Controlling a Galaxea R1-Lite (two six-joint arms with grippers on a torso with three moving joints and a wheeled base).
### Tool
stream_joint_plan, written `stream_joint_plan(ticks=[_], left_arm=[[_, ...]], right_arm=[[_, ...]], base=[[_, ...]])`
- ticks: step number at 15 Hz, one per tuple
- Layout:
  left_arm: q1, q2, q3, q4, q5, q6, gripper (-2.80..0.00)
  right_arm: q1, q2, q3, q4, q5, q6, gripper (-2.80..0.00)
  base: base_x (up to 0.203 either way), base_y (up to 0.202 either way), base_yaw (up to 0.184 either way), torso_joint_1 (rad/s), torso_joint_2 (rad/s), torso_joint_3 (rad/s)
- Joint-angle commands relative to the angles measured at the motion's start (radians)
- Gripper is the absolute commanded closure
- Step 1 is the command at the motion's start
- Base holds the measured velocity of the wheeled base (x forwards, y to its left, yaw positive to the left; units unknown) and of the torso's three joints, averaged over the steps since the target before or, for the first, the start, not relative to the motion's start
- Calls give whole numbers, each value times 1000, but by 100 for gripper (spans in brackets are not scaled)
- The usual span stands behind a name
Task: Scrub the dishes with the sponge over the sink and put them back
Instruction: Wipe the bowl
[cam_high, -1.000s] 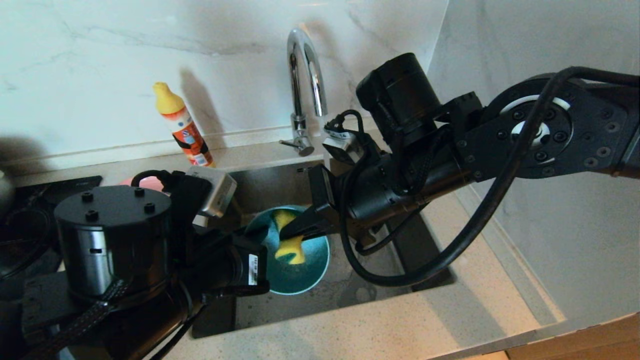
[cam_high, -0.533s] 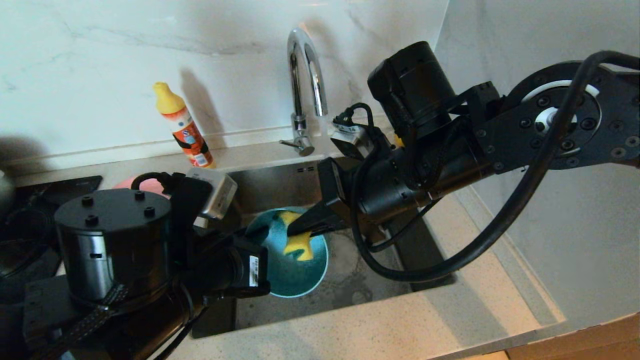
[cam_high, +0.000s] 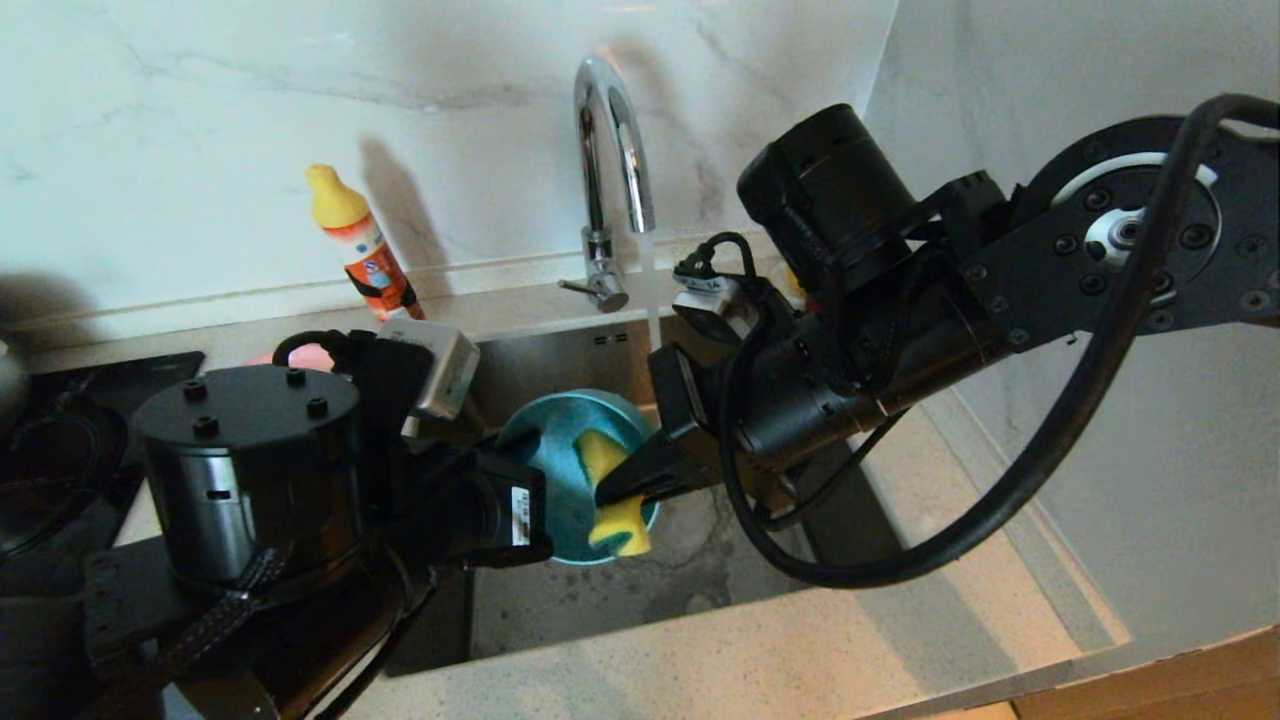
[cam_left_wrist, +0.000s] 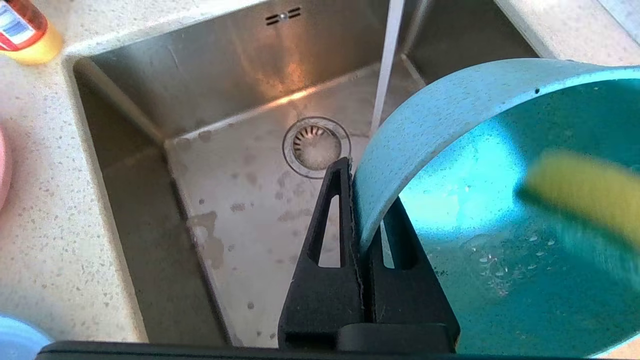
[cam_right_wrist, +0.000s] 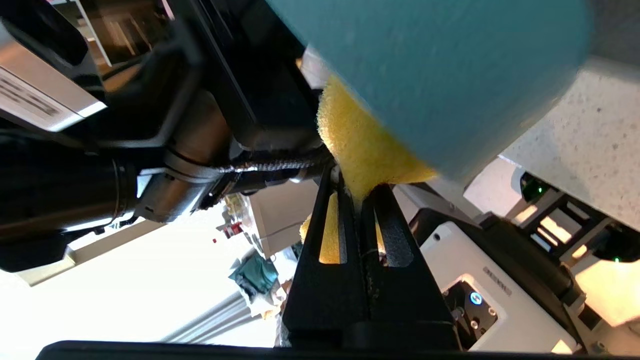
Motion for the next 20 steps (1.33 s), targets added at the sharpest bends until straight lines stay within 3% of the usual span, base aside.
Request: stream_joint_plan(ticks=[1, 11, 20], left_arm=[[2, 18, 0, -14, 12, 1, 0], [5, 18, -20, -18, 14, -4, 0], [13, 20, -30, -18, 14, -3, 0]], right_arm=[[10, 13, 0, 7, 5, 4, 0], [81, 97, 0, -14, 8, 4, 0], [33, 41, 2, 14, 5, 5, 0]], base=[[0, 0, 0, 0, 0, 0], [0, 0, 0, 0, 0, 0], [0, 0, 0, 0, 0, 0]])
